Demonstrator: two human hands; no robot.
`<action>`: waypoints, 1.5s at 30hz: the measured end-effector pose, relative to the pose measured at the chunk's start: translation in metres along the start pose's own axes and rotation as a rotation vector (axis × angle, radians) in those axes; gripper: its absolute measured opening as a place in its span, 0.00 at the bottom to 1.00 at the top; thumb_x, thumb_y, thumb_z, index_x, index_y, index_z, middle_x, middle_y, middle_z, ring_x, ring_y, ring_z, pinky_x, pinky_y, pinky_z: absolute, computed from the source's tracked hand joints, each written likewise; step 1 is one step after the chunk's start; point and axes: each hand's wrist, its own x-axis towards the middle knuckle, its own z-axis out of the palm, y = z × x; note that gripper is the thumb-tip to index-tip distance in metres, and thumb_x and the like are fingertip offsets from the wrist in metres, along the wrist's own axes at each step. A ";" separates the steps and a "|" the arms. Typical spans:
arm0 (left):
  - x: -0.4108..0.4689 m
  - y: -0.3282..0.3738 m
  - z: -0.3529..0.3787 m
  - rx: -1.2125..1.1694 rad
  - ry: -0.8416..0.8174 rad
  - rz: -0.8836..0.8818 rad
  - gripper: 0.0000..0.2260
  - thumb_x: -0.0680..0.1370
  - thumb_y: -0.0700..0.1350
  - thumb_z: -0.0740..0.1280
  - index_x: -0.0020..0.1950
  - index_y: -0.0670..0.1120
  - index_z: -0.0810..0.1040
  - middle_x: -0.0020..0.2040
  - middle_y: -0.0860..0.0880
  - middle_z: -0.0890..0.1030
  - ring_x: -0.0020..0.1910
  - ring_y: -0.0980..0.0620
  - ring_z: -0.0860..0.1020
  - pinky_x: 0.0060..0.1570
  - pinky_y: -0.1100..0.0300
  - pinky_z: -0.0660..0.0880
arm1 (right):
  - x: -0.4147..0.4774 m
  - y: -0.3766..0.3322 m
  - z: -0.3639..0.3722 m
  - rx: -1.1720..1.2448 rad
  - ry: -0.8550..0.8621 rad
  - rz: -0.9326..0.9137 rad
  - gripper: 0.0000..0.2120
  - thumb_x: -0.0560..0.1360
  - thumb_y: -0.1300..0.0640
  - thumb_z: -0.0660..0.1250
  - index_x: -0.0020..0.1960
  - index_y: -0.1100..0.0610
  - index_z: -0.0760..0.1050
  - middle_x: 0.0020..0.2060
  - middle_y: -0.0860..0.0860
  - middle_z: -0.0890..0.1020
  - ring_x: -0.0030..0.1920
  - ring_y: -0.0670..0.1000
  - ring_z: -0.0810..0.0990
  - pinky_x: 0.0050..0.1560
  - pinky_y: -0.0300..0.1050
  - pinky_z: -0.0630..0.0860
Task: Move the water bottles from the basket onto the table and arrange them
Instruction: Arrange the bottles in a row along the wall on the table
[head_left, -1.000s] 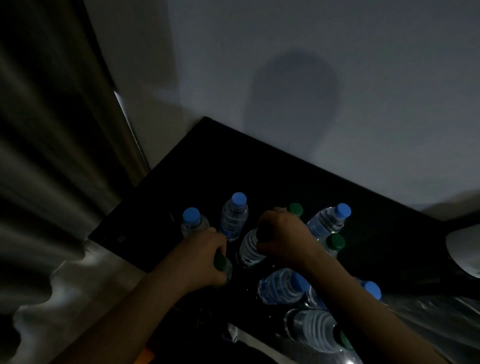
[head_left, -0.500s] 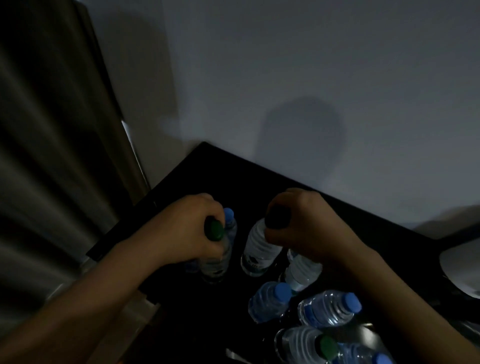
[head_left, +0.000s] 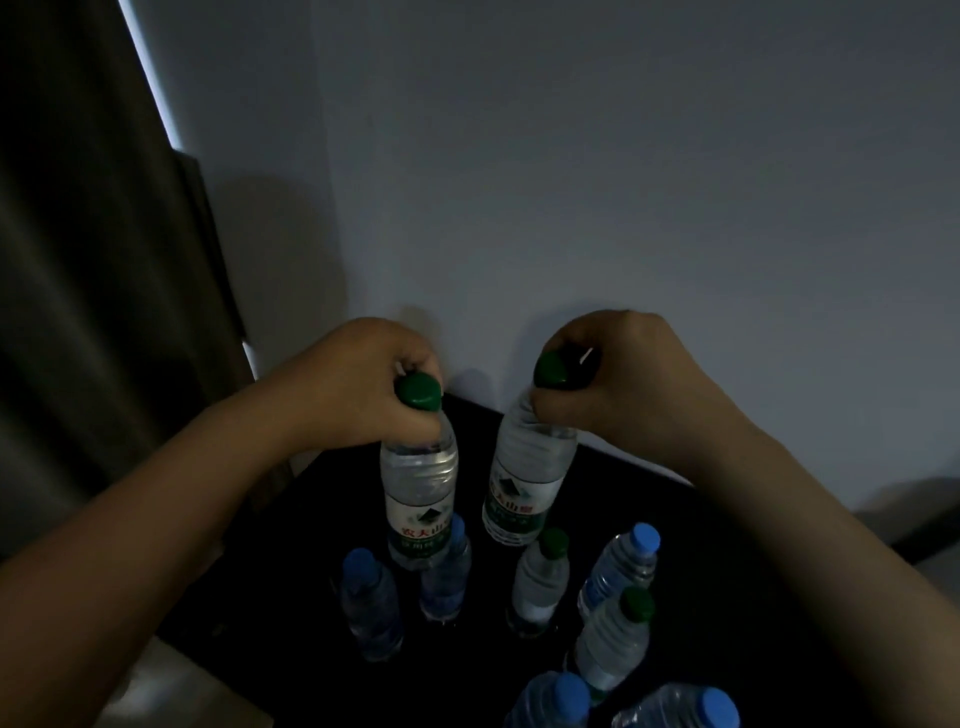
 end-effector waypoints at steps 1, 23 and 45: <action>0.007 -0.002 -0.006 0.001 0.000 0.016 0.08 0.60 0.44 0.76 0.37 0.50 0.81 0.35 0.55 0.80 0.34 0.61 0.78 0.31 0.70 0.71 | 0.007 -0.001 0.000 -0.011 0.007 0.001 0.10 0.63 0.52 0.73 0.43 0.54 0.81 0.38 0.47 0.82 0.34 0.41 0.78 0.34 0.35 0.73; 0.202 -0.172 -0.023 0.097 -0.180 0.251 0.11 0.60 0.50 0.74 0.36 0.57 0.73 0.40 0.55 0.75 0.37 0.59 0.74 0.33 0.65 0.65 | 0.178 0.030 0.113 -0.082 0.072 0.299 0.10 0.66 0.58 0.75 0.45 0.60 0.81 0.42 0.54 0.82 0.41 0.51 0.80 0.44 0.50 0.79; 0.311 -0.277 0.065 0.192 -0.312 0.214 0.09 0.66 0.41 0.73 0.44 0.42 0.79 0.42 0.46 0.73 0.41 0.47 0.75 0.40 0.57 0.70 | 0.232 0.112 0.191 -0.122 -0.125 0.457 0.12 0.65 0.58 0.74 0.47 0.60 0.81 0.46 0.56 0.82 0.45 0.54 0.80 0.47 0.51 0.78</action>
